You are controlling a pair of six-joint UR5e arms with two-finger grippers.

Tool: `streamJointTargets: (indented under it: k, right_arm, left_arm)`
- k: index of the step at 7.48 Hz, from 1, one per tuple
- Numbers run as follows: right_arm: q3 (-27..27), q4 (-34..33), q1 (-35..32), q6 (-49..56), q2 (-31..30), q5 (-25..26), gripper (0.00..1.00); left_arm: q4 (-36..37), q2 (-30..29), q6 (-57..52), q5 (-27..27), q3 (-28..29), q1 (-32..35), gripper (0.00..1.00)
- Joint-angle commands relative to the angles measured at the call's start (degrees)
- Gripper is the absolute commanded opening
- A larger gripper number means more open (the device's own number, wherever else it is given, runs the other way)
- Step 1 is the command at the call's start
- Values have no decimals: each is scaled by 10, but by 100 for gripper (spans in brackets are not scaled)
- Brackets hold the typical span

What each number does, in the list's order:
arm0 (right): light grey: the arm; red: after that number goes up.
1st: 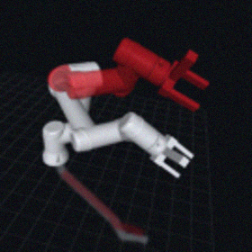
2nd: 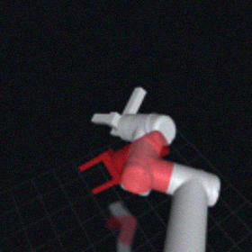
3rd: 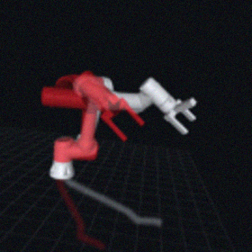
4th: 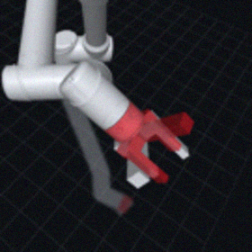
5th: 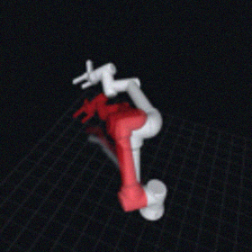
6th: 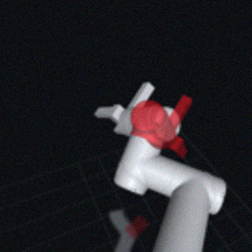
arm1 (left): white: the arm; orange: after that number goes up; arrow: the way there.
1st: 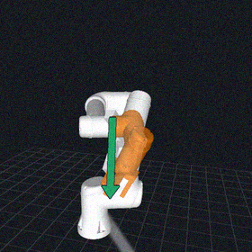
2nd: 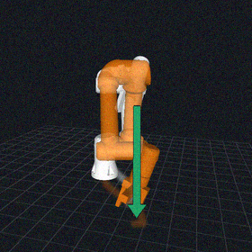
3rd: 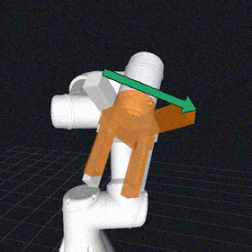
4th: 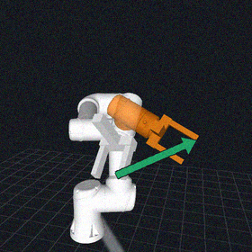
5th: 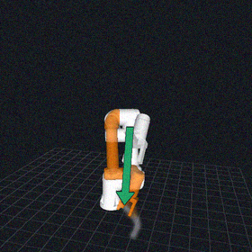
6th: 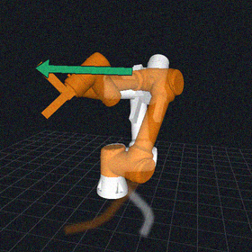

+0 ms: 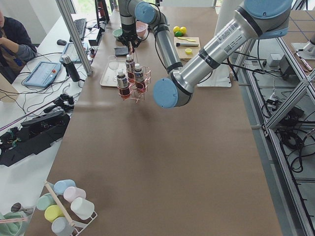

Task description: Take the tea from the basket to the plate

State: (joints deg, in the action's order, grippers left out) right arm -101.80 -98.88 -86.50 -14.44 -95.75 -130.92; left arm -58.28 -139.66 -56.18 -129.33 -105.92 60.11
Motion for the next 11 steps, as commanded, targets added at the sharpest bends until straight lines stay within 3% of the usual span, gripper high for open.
streamJointTargets:
  k: [1,3,4,5,6,7,9,11]
  right_arm:
    - [8,0,55,-5,33,8,100]
    - [77,4,100,0,112,7,100]
    - [99,38,113,2,124,-9,100]
    - [141,110,112,2,119,-72,100]
    - [159,193,111,3,100,-93,100]
    - [159,258,111,-3,81,-98,100]
    - [89,278,126,-122,127,-95,100]
    - [37,280,171,-156,191,-93,100]
  left_arm:
    - [-2,-31,73,40,-15,-77,0]
    - [-2,-57,132,42,-15,-124,0]
    - [-2,-71,171,64,-18,-149,0]
    - [-3,-80,206,88,-17,-176,0]
    - [-5,-87,228,89,-10,-196,0]
    - [-5,-93,248,90,-4,-204,0]
    - [-10,-97,255,109,-1,-221,0]
    - [-11,-96,259,110,0,-223,0]
